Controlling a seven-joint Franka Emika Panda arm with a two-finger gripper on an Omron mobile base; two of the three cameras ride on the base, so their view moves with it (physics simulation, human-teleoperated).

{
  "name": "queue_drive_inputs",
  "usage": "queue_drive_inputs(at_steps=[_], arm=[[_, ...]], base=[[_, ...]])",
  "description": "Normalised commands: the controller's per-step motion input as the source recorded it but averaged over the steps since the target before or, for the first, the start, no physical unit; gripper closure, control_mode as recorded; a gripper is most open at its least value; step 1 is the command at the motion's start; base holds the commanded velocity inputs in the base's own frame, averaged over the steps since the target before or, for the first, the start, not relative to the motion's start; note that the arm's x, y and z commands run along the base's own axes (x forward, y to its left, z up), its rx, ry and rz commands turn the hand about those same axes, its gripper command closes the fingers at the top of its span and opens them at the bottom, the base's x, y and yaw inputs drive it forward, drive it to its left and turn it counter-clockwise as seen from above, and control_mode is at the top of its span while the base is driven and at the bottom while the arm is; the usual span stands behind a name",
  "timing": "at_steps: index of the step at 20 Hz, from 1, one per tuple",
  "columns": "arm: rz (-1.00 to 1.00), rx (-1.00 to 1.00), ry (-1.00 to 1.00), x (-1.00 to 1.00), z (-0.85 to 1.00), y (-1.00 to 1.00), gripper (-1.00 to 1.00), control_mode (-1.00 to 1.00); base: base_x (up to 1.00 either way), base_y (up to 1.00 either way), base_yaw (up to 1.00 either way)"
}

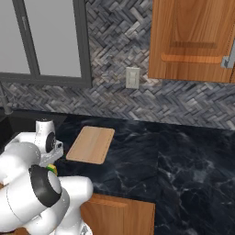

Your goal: Pick up the sponge from the counter and clean the cutting board by briefly scrubbing or pressing down on the cutting board. Once finished, release the sponge.

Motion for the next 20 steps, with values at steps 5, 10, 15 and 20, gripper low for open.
queue_drive_inputs(at_steps=[5, 10, 15, 20], arm=[[0.06, 0.0, -0.21, 0.02, 0.0, 0.0, -1.0, -1.0], [0.07, 0.0, -0.25, 0.09, 0.01, 0.0, -1.0, -1.0], [0.07, 0.0, -0.25, 0.2, 0.01, 0.0, -1.0, -1.0], [0.07, 0.0, -0.22, 0.18, 0.06, 0.0, -1.0, -1.0]], base=[[0.0, 0.0, 0.0], [0.0, 0.0, 0.0], [0.0, 0.0, 0.0], [0.0, 0.0, 0.0]])
